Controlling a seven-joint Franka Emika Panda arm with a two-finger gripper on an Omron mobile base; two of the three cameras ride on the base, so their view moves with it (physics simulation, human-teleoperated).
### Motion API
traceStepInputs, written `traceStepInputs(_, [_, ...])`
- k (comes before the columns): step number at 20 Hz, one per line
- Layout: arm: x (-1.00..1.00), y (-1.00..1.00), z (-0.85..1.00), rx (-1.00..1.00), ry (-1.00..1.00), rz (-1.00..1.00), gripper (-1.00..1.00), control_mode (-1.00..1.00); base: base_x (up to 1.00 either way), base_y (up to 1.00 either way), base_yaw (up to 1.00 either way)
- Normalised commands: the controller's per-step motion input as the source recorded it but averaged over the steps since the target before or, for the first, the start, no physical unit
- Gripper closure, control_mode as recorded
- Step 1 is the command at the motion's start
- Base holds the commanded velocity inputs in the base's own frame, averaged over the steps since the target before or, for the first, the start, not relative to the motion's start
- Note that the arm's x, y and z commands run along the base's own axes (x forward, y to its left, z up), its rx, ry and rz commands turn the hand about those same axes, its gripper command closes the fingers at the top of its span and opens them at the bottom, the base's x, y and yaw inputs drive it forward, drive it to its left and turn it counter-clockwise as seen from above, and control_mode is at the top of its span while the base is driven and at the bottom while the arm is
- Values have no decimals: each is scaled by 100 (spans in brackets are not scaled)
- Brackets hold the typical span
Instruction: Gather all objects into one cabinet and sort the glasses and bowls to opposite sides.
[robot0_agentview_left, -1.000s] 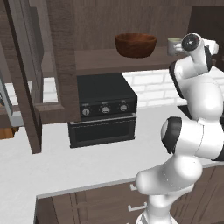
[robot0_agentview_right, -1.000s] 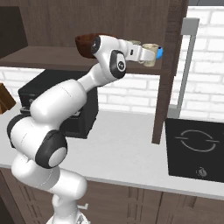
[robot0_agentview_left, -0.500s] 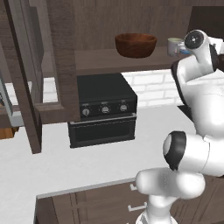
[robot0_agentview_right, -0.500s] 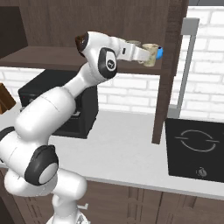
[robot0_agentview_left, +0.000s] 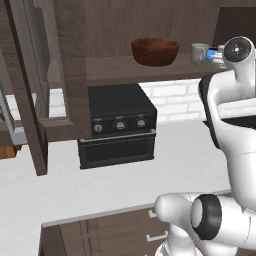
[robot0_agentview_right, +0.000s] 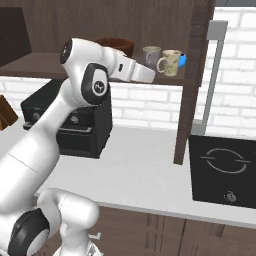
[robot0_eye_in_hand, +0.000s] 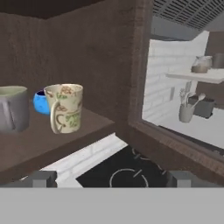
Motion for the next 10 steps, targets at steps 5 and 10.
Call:
traceStepInputs(5, [-69,56,16,17,0,0,-100,-100,0,0,0])
traceStepInputs(10, [-58,81,24,20,0,0,-100,-100,0,0,0])
